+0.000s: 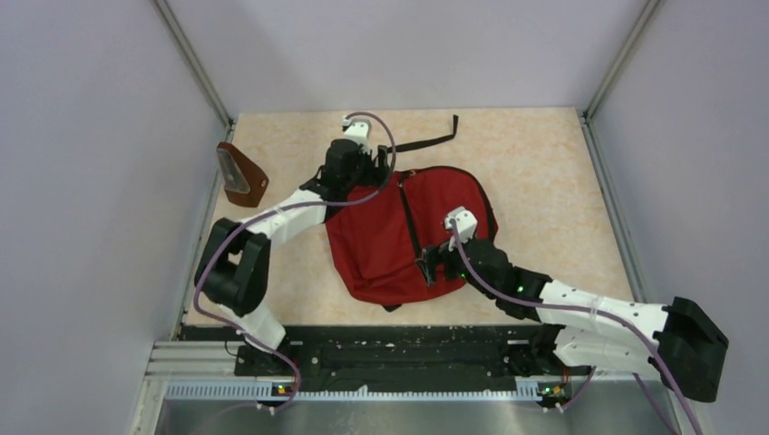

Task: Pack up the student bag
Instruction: Reset both arms

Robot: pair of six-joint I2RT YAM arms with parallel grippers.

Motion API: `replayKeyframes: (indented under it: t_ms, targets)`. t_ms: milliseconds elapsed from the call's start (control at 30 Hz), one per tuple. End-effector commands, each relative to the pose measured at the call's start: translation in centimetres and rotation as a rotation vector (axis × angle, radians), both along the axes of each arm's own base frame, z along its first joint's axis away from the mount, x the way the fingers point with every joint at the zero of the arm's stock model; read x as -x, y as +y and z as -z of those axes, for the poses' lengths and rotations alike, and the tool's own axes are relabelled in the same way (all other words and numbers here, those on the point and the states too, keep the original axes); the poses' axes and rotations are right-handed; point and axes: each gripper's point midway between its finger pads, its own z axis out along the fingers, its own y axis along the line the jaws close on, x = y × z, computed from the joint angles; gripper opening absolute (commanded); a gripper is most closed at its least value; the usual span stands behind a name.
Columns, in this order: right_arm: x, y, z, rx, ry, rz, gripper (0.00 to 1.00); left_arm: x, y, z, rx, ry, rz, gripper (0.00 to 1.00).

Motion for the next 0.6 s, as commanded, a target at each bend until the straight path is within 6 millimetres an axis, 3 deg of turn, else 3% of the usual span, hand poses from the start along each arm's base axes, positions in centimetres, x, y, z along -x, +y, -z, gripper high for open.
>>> replayKeyframes:
  t_ms: [0, 100, 233, 367, 467, 567]
  targets:
    - [-2.9, -2.2, -3.9, -0.031, -0.032, 0.086, 0.92, 1.4, 2.8, -5.3, 0.095, -0.110, -0.064, 0.91]
    - [-5.1, -5.2, -3.6, -0.063, 0.034, 0.171, 0.92, 2.6, 6.4, -5.3, 0.125, -0.078, -0.144, 0.92]
    - [-7.0, -10.8, -3.3, -0.044, 0.070, 0.360, 0.92, 5.1, 11.9, -6.2, 0.170, -0.037, -0.296, 0.94]
    - [-8.0, -16.3, -5.8, -0.086, 0.054, 0.558, 0.93, 9.1, 17.6, -7.7, 0.218, 0.021, -0.472, 0.94]
    - [-8.1, -19.4, -8.7, -0.104, -0.034, 0.686, 0.94, 12.3, 19.7, -9.5, 0.184, 0.015, -0.519, 0.95]
    - [-7.9, -21.6, -10.2, -0.094, -0.127, 0.782, 0.99, 14.6, 20.5, -11.1, 0.124, 0.004, -0.515, 0.95]
